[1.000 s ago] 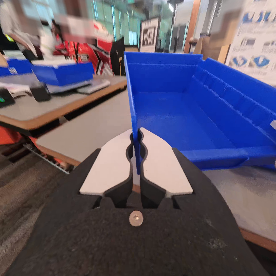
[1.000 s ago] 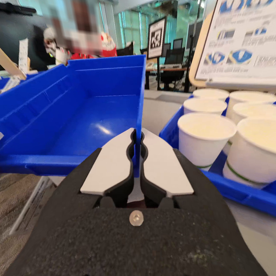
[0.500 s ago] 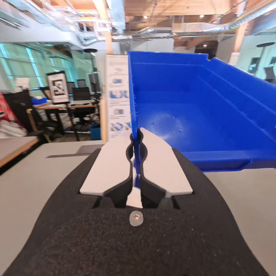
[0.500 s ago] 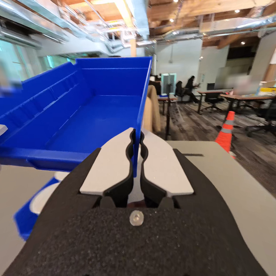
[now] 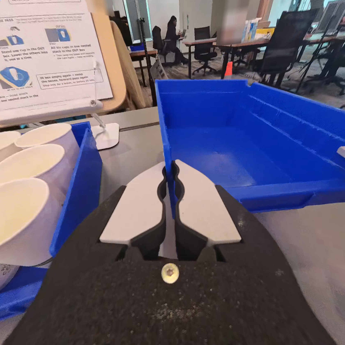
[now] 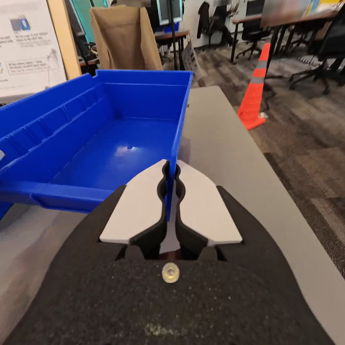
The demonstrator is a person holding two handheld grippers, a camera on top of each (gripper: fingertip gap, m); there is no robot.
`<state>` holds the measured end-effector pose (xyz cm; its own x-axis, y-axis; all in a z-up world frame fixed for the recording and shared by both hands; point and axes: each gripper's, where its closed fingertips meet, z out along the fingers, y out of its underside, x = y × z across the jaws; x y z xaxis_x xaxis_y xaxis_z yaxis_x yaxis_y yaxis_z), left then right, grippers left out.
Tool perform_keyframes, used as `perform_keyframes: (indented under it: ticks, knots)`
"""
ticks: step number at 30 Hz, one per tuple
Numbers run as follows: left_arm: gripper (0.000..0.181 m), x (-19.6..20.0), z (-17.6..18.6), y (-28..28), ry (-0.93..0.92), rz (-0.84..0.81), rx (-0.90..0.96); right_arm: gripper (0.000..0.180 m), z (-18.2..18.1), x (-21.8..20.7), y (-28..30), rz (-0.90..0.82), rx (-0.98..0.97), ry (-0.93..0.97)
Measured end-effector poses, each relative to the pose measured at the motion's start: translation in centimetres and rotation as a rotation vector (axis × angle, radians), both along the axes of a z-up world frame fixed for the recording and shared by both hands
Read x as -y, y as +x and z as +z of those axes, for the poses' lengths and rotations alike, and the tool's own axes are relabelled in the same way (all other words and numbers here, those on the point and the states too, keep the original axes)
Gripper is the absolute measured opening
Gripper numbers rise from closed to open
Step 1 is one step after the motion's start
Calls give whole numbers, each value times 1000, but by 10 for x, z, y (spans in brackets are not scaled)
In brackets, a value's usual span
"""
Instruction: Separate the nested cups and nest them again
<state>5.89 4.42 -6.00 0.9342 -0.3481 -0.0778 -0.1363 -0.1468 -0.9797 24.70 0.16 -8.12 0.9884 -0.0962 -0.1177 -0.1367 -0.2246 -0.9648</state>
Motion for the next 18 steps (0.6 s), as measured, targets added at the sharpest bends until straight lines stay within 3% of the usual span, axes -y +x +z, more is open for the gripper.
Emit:
perform_keyframes:
  ticks: [12,16,18]
  knots:
    - [7,16,-81,24,-177,-107,-190,3,-49,3,28,-8,50,-165]
    - [42,25,-78,22,-190,-122,-190,6,-49,4,31,-43,137,-183]
    - [52,35,-74,9,-174,-145,-251,26,-43,11,35,-83,165,-174]
